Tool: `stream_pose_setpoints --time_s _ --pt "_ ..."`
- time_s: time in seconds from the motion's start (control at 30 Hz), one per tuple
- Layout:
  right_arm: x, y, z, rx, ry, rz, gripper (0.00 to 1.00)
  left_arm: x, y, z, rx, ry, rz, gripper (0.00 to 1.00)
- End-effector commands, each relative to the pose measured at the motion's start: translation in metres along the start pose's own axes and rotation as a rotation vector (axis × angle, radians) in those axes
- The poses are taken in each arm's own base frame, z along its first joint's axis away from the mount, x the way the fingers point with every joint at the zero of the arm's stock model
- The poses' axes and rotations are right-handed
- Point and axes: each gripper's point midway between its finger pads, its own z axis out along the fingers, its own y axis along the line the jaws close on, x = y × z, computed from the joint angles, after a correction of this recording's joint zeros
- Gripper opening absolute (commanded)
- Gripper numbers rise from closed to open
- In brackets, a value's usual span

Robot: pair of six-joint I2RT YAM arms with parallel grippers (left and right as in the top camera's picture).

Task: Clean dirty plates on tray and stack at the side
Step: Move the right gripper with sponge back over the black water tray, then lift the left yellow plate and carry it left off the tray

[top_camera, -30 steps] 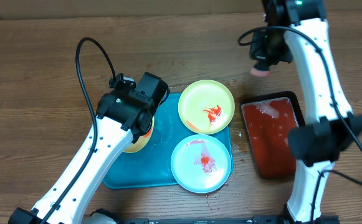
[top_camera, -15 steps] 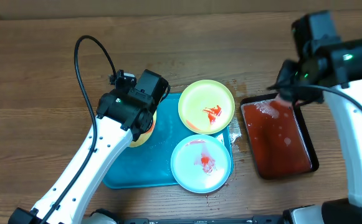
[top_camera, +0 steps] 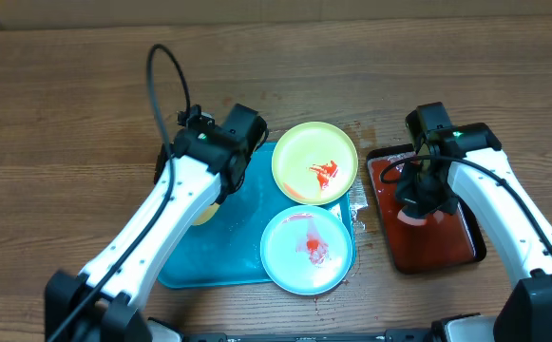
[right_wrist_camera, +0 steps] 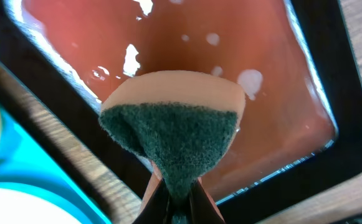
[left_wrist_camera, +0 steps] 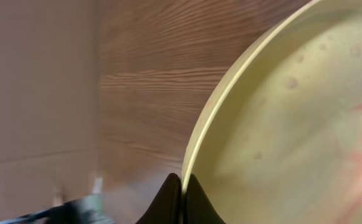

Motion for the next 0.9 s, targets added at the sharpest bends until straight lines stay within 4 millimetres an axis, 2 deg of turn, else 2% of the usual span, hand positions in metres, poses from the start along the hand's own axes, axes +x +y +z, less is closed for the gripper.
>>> stream_pose_setpoints --time_s 0.0,0.1,0.2,0.4,0.57,0.7,0.87 --pt "-0.004 0.002 -0.01 -0.037 -0.042 0.007 0.04 -0.014 0.017 0.005 -0.193 -0.035 0.082 0.04" --pt "-0.006 0.004 -0.01 -0.043 -0.052 0.003 0.04 -0.021 0.022 0.005 -0.272 -0.056 0.149 0.04" --pt "-0.01 0.006 -0.011 -0.052 -0.066 -0.012 0.04 -0.034 0.037 -0.001 -0.375 -0.103 0.184 0.04" --pt "-0.014 0.009 -0.011 -0.064 -0.082 -0.016 0.04 -0.07 0.07 -0.028 -0.658 -0.195 0.229 0.04" --pt "-0.014 0.009 -0.011 -0.066 -0.085 -0.015 0.04 -0.089 0.064 -0.036 -0.664 -0.2 0.265 0.04" --pt "-0.015 0.009 -0.011 -0.066 -0.086 -0.015 0.04 -0.101 0.048 -0.054 -0.647 -0.257 0.276 0.04" --pt "-0.014 0.009 -0.011 -0.065 -0.086 -0.015 0.04 -0.106 0.026 -0.073 -0.611 -0.327 0.313 0.04"
